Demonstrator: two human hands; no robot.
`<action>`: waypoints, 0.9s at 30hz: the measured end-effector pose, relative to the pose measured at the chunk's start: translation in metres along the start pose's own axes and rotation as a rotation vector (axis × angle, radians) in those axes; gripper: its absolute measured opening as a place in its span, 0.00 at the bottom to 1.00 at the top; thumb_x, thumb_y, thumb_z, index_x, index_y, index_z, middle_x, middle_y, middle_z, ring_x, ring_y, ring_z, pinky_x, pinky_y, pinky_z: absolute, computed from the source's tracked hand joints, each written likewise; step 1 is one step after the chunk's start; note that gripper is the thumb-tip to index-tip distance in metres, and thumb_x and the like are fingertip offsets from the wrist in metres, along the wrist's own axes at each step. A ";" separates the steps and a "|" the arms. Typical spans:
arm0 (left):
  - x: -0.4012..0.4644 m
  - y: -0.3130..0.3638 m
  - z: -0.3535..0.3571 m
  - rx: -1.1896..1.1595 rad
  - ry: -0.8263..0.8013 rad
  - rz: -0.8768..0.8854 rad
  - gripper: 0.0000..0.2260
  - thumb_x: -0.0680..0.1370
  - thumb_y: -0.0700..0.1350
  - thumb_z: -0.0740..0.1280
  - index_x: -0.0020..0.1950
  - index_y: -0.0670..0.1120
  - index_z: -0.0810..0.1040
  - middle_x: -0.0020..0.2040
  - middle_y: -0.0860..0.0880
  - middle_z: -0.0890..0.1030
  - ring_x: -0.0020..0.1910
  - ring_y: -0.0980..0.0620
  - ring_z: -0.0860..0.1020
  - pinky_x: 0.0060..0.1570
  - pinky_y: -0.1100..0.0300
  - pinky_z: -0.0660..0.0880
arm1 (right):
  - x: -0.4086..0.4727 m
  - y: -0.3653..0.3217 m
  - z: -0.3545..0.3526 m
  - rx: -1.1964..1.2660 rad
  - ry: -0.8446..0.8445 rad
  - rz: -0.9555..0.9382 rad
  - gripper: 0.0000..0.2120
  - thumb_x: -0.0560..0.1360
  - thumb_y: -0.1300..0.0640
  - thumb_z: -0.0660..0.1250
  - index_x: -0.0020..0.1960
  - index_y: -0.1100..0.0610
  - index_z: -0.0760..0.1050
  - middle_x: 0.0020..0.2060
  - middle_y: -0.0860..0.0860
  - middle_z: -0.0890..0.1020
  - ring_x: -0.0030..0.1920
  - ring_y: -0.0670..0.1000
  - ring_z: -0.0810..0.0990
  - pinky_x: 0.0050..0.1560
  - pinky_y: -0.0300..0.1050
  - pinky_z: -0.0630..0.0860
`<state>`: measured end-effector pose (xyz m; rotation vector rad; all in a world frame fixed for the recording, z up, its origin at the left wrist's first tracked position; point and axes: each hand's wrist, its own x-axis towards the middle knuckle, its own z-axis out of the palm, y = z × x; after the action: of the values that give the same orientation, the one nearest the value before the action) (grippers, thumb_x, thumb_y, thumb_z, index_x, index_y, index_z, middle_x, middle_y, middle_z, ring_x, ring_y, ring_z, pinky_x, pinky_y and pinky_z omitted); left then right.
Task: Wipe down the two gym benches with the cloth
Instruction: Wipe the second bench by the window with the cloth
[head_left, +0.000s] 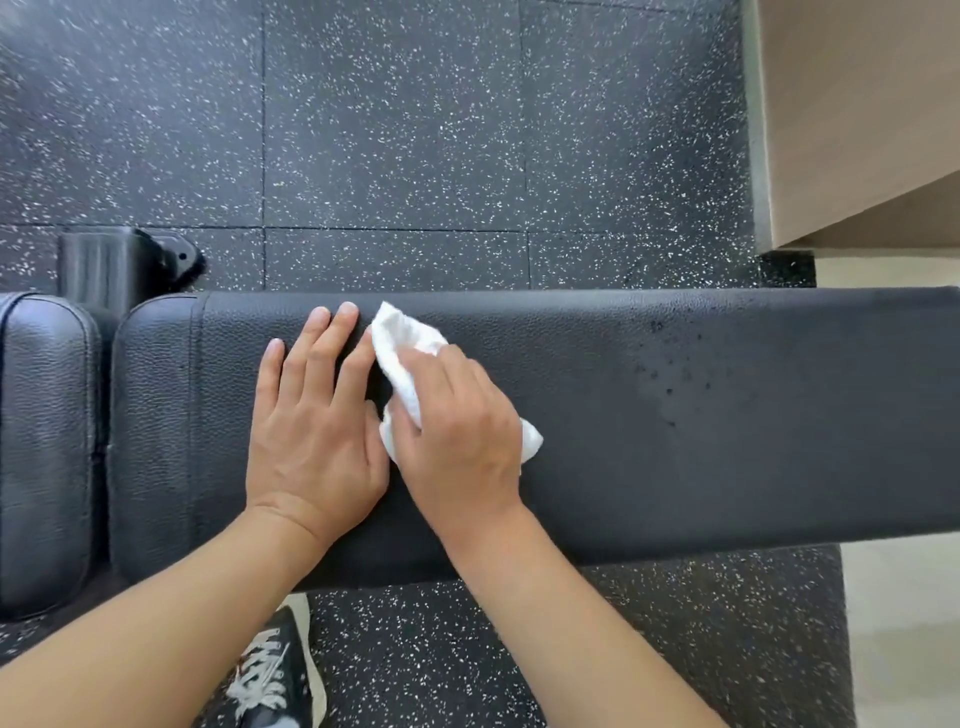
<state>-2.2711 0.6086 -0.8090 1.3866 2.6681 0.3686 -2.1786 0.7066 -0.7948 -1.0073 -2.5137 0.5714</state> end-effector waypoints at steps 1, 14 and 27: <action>0.000 0.000 0.000 0.002 0.003 -0.001 0.29 0.78 0.46 0.57 0.80 0.44 0.67 0.83 0.43 0.65 0.83 0.41 0.60 0.82 0.38 0.53 | -0.018 0.003 -0.004 0.020 -0.033 -0.024 0.10 0.75 0.58 0.65 0.54 0.58 0.81 0.43 0.52 0.78 0.39 0.55 0.74 0.38 0.51 0.74; -0.001 -0.003 0.002 0.018 0.011 0.018 0.30 0.78 0.46 0.59 0.81 0.44 0.66 0.83 0.43 0.64 0.83 0.40 0.60 0.83 0.40 0.52 | -0.020 0.130 -0.061 -0.238 0.138 0.181 0.11 0.76 0.58 0.65 0.55 0.53 0.82 0.41 0.48 0.75 0.39 0.54 0.74 0.36 0.47 0.68; -0.002 -0.002 0.002 0.021 0.010 0.014 0.29 0.78 0.45 0.59 0.81 0.44 0.67 0.83 0.43 0.64 0.83 0.41 0.59 0.82 0.39 0.52 | 0.021 0.032 -0.002 -0.046 0.023 -0.056 0.09 0.74 0.58 0.67 0.53 0.57 0.80 0.41 0.51 0.75 0.38 0.54 0.72 0.35 0.48 0.68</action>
<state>-2.2710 0.6067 -0.8115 1.4140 2.6789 0.3503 -2.1740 0.7428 -0.8052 -0.9510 -2.5368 0.4846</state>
